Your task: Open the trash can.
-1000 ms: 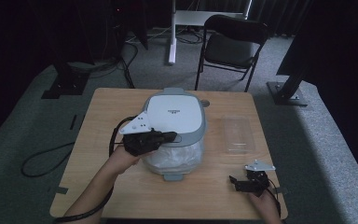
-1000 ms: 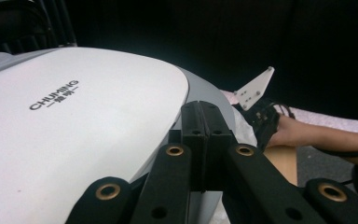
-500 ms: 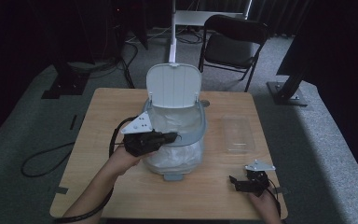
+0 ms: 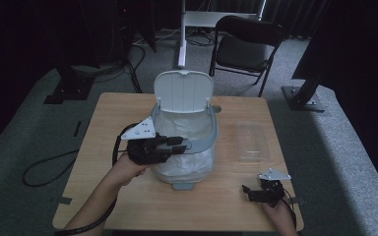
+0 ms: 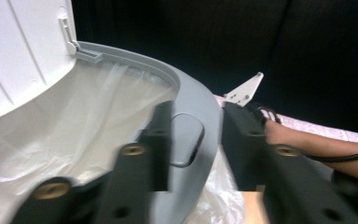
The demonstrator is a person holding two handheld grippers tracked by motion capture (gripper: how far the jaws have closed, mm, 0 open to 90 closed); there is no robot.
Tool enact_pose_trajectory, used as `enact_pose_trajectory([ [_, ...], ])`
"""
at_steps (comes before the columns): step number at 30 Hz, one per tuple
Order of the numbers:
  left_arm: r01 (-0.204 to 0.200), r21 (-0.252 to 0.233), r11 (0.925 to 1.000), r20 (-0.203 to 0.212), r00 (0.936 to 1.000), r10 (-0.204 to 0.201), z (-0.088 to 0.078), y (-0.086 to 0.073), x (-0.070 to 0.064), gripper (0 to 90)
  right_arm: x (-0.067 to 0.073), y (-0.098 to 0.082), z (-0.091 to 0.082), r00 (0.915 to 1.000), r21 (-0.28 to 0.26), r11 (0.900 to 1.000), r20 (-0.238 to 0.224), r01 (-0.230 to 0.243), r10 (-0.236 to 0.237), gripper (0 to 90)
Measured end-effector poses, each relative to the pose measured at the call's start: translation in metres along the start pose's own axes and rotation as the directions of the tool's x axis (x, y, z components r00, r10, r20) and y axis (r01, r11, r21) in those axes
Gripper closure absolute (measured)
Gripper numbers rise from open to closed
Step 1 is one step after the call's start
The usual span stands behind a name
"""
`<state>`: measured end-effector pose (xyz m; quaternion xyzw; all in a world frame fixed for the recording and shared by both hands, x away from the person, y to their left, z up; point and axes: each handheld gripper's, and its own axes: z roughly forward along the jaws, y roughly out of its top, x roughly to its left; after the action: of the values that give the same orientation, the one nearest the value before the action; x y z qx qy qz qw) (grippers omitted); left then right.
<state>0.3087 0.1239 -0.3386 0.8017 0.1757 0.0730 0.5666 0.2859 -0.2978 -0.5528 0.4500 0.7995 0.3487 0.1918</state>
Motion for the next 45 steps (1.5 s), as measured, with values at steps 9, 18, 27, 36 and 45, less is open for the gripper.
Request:
enact_pose_trajectory([
  [9,0.018,-0.002,0.9998,0.003,0.9998,-0.018,0.001,0.000,0.003,31.3,0.000,-0.001,-0.001,0.9999,-0.002,1.000,-0.013,0.001,-0.001,13.1],
  [18,-0.011,0.000,0.9999,-0.011,0.9999,0.011,-0.008,0.006,-0.001,18.3,0.000,-0.001,-0.001,0.9999,-0.002,1.000,-0.013,0.001,-0.001,13.2],
  [27,0.007,-0.007,1.0000,-0.050,0.9987,-0.007,-0.018,0.008,0.006,10.7,0.000,-0.001,-0.001,0.9999,-0.001,1.000,-0.012,0.001,-0.001,13.1],
  [36,0.039,-0.015,0.9991,-0.120,0.9919,-0.040,-0.026,0.003,0.011,1.8,0.000,-0.001,-0.001,0.9999,-0.001,1.000,-0.011,0.002,-0.002,13.2],
  [45,0.041,-0.073,0.9965,-0.174,0.9834,-0.053,-0.036,-0.009,0.018,1.8,0.000,-0.001,-0.001,1.0000,-0.001,1.000,-0.009,0.003,-0.003,13.2],
])
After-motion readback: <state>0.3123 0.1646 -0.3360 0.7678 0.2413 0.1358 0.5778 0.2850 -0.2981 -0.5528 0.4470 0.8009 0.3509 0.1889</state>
